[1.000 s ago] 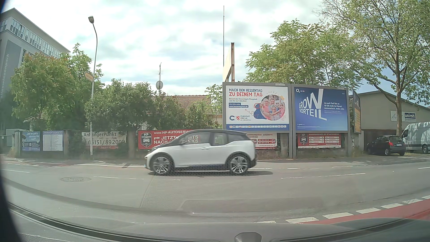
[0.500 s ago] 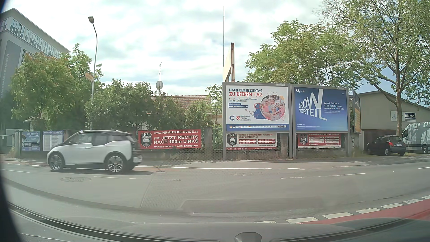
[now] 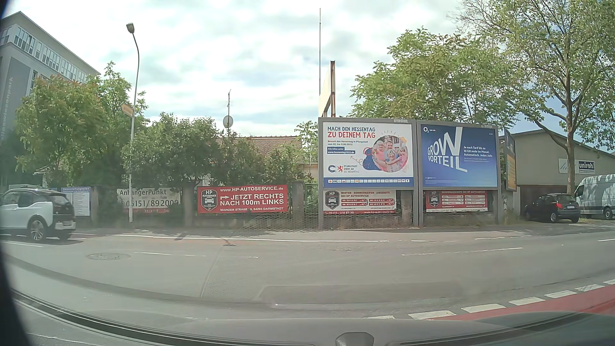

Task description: Follow the waypoints while adhering to traffic rules and regulations

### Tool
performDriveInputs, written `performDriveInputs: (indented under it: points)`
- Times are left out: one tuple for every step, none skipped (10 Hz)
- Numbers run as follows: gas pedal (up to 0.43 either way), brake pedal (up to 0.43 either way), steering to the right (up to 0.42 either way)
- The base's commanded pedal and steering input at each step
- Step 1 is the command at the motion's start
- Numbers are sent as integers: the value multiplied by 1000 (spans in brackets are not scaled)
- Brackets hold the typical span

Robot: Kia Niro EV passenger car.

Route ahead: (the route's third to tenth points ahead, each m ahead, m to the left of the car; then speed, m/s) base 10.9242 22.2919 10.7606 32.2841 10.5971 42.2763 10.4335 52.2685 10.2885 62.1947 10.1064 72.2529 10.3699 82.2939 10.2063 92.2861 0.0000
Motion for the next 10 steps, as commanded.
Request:
performDriveInputs:
  points:
    - [0,177,-212]
    - [0,171,-212]
    - [0,171,-212]
    - [0,171,-212]
    - [0,171,-212]
    - [0,177,-212]
    - [0,171,-212]
    - [0,171,-212]
    - [0,171,-212]
    - [0,171,-212]
